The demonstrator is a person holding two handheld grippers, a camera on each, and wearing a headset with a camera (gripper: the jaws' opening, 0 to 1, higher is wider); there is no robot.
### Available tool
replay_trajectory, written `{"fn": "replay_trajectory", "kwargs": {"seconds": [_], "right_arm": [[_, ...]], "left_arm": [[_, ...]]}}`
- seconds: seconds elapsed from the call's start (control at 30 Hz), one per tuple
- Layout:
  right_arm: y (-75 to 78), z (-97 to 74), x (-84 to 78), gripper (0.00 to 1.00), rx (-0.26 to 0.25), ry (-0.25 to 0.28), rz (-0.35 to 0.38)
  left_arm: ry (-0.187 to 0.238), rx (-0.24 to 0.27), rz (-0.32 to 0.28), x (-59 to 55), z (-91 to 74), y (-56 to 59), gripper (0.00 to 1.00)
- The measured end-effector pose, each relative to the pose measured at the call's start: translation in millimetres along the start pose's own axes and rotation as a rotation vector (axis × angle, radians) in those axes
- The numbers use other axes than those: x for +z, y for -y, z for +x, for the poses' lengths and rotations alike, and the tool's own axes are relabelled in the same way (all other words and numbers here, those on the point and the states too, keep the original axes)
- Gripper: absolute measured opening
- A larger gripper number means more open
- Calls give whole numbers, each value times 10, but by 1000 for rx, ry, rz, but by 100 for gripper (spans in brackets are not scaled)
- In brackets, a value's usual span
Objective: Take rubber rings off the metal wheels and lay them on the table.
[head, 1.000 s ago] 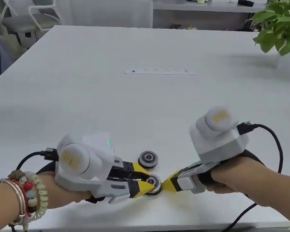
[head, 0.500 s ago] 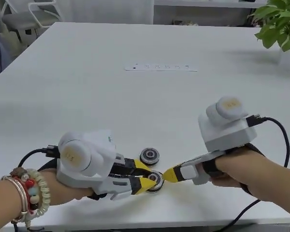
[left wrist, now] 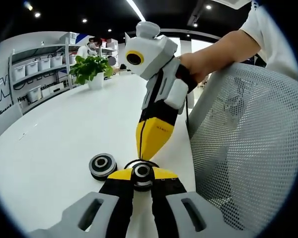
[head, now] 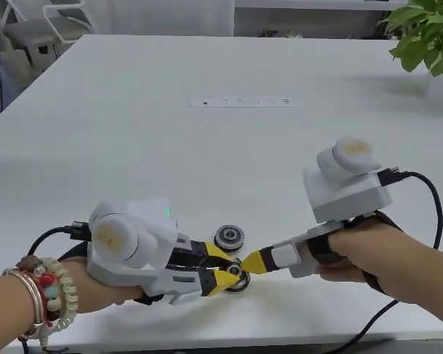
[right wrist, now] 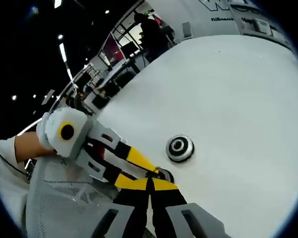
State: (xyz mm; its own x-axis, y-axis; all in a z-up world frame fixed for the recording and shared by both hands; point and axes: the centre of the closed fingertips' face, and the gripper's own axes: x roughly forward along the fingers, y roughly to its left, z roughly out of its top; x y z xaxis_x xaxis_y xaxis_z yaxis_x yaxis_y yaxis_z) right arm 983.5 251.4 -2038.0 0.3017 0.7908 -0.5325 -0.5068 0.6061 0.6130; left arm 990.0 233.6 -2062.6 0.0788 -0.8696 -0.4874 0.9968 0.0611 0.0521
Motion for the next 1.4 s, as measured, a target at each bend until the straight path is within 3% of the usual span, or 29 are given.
{"fn": "replay_trajectory", "kwargs": {"seconds": [0.03,0.07,0.1,0.13,0.2,0.3,0.43,0.6,0.73,0.8,0.93,1.03,1.13,1.2,1.3,1.4], "right_arm": [[-107,2,146,0,41,68,37],[117,-70,-40,0,-96,-44,-53],[115,-46,-56,0,-93,-32,-126],[95,-31,-84,0,-82,-50,-98],[140,-43,-54,0,-77,-28,-50],[277,-88,-72,0,-133,-31,-34],[337,-73,-106,0,-167,-46,-22],[367,-48,-118,0,-178,-64,-39],[360,-35,-100,0,-177,-63,-41],[379,-36,-96,0,-188,-66,-49],[409,-42,-79,0,-193,-62,-41],[413,-48,-64,0,-194,-55,-34],[421,-67,-34,0,-191,-40,-18],[425,-76,-23,0,-193,-34,-12],[442,-81,-13,0,-193,-28,-1],[436,-84,-18,0,-195,-27,6]], "left_arm": [[0,2,-2,1,1,-2,8],[0,5,-3,1,1,-7,8],[0,5,-6,0,1,-8,8],[1,5,-5,1,1,-9,8],[4,8,-10,-1,0,-10,8],[1,14,-11,-2,0,-10,8],[-4,15,-39,0,0,-18,8],[-68,9,-31,8,17,-13,8],[-97,-13,16,23,1,-2,10],[-72,-12,28,91,-18,-14,14],[-35,-31,-4,225,-76,-11,30],[-31,-53,-4,287,-129,24,36],[-17,-86,24,384,-184,83,49],[-49,-106,51,406,-249,113,55],[-66,-113,83,440,-347,125,63],[-85,-122,76,459,-451,133,77]]}}
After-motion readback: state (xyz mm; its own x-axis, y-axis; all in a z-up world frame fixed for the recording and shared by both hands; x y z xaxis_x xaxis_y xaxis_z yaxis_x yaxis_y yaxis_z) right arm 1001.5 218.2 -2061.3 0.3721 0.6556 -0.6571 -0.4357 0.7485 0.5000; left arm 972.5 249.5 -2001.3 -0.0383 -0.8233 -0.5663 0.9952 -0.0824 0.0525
